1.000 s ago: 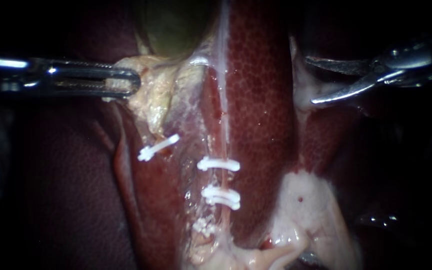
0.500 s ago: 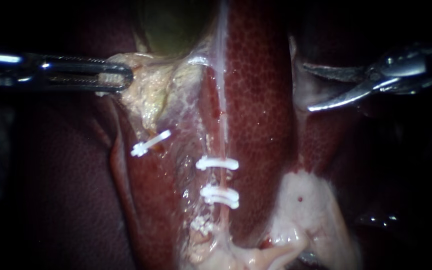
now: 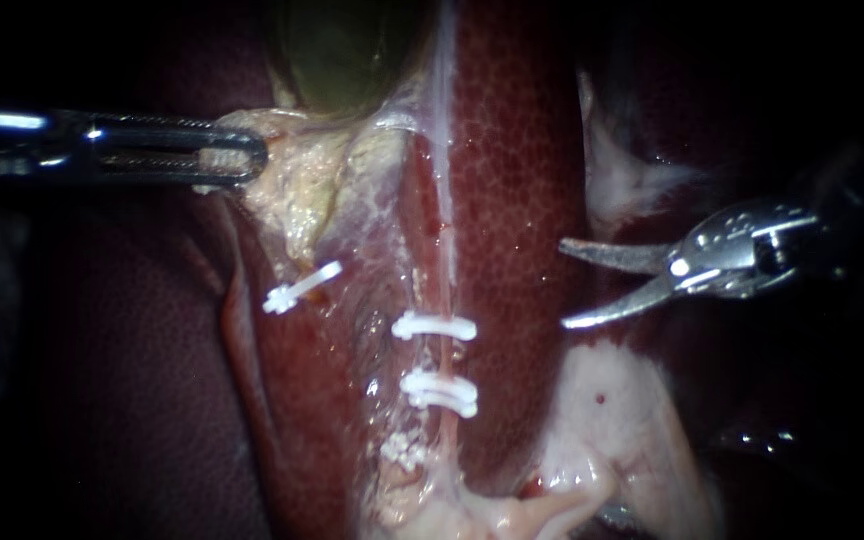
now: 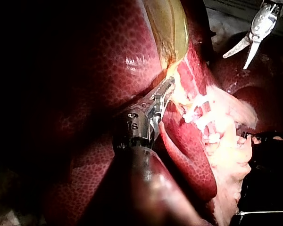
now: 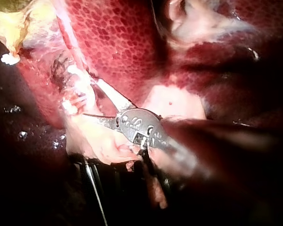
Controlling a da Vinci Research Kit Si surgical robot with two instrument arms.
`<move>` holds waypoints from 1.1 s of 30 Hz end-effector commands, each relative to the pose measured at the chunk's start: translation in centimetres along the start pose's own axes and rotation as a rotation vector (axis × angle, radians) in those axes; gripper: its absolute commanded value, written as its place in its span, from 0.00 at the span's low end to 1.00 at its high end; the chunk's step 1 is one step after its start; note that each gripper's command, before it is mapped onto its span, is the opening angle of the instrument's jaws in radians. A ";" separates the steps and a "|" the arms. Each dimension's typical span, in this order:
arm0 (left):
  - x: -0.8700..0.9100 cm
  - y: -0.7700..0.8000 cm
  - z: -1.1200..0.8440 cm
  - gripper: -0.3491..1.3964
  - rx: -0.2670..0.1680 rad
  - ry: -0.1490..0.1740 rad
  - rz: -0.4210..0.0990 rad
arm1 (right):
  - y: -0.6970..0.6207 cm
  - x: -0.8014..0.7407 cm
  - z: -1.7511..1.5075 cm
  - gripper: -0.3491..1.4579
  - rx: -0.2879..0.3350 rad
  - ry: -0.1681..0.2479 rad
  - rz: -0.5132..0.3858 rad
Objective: Go to the cutting position right tube
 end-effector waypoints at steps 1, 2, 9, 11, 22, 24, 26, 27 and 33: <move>0.00 0.00 0.00 0.00 0.000 0.000 0.000 | 0.00 -0.04 0.06 0.91 0.010 -0.006 0.003; 0.01 0.00 0.00 0.00 0.000 0.000 0.000 | -0.01 -0.09 0.13 0.91 0.020 -0.009 0.012; 0.02 -0.01 0.01 0.00 -0.002 -0.001 0.001 | -0.01 -0.23 0.53 0.90 0.062 -0.024 0.025; 0.02 -0.01 0.01 0.00 -0.002 -0.001 0.001 | 0.01 -0.25 0.63 0.89 0.068 -0.026 0.030; 0.04 -0.02 0.02 0.00 -0.004 -0.001 0.002 | 0.17 -0.28 1.12 0.88 0.071 -0.031 0.045; 0.05 -0.02 0.02 0.00 -0.004 -0.002 0.002 | 0.20 -0.29 1.20 0.88 0.072 -0.032 0.048; 0.05 -0.02 0.03 0.00 -0.004 -0.002 0.002 | 0.22 -0.31 1.25 0.88 0.073 -0.033 0.051; 0.05 -0.02 0.03 0.00 -0.004 -0.002 0.002 | 0.24 -0.32 1.28 0.88 0.072 -0.036 0.050; 0.06 -0.02 0.03 0.00 -0.005 -0.002 0.002 | 0.29 -0.41 1.44 0.88 0.076 -0.051 0.059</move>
